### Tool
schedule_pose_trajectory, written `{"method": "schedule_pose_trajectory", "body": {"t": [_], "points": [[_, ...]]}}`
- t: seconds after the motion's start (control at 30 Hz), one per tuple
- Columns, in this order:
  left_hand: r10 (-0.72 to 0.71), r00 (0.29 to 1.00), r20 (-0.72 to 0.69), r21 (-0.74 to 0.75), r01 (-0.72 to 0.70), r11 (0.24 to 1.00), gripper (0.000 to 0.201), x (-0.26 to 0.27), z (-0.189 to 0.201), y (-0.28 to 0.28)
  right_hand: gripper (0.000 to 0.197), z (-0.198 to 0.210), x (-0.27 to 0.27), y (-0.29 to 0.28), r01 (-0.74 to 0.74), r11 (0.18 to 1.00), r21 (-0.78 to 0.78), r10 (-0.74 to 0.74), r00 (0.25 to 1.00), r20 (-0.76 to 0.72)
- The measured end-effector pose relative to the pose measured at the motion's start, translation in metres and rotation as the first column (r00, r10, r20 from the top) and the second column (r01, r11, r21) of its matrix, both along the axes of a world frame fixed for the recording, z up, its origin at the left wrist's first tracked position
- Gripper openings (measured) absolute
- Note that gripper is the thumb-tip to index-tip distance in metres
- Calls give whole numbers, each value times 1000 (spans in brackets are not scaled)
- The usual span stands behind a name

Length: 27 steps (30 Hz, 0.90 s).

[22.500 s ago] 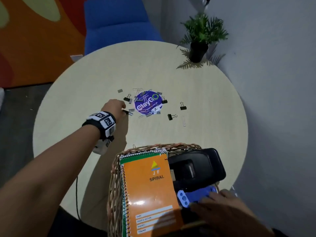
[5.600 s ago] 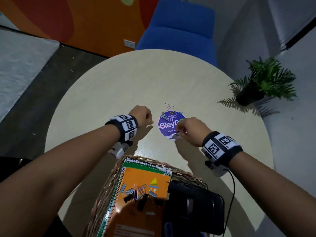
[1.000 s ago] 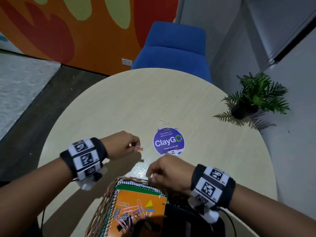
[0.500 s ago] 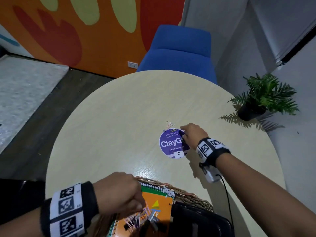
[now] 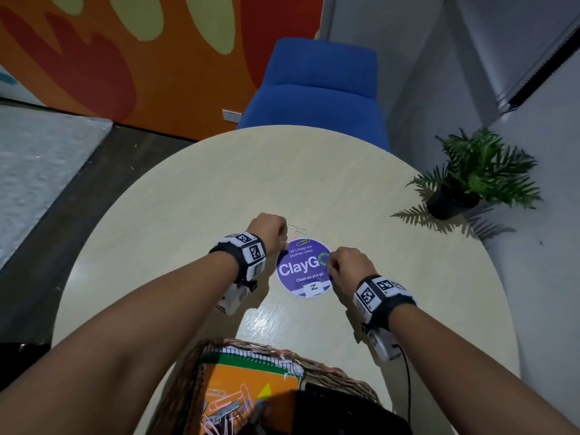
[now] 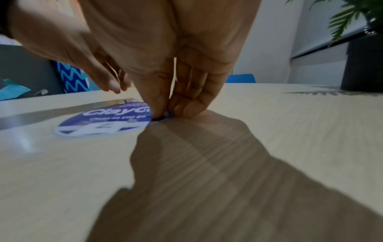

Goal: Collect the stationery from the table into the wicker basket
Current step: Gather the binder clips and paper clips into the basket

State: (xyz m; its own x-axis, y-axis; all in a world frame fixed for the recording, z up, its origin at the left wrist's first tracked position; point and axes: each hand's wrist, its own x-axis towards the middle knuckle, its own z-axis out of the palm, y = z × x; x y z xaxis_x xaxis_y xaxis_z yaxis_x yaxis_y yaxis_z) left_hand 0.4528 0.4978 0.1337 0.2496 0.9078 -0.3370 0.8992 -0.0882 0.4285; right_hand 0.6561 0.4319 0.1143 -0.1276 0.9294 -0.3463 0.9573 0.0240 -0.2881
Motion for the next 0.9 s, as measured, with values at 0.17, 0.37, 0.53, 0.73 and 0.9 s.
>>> {"method": "schedule_pose_trajectory", "body": {"t": [0.17, 0.37, 0.53, 0.73, 0.9], "points": [[4, 1000, -26, -11, -4, 1000, 20, 11, -23, -1, 13, 27, 9, -22, -33, 995, -98, 27, 998, -65], [-54, 998, -40, 22, 55, 998, 10, 10, -26, -3, 12, 99, -27, -66, -337, 934, -121, 309, 929, -204], [-146, 989, 36, 31, 145, 989, 10, -12, 17, -24, 17, 134, -74, -111, -565, 812, -148, 470, 782, -408], [-177, 943, 281, 67, 164, 984, 12, -65, 77, -112, 23, 124, -86, -104, -491, 846, -206, 387, 832, -397], [-268, 904, 333, -25, 293, 956, 19, -98, 90, -197, 18, 91, -58, -34, -287, 948, -135, 268, 953, -143]]}}
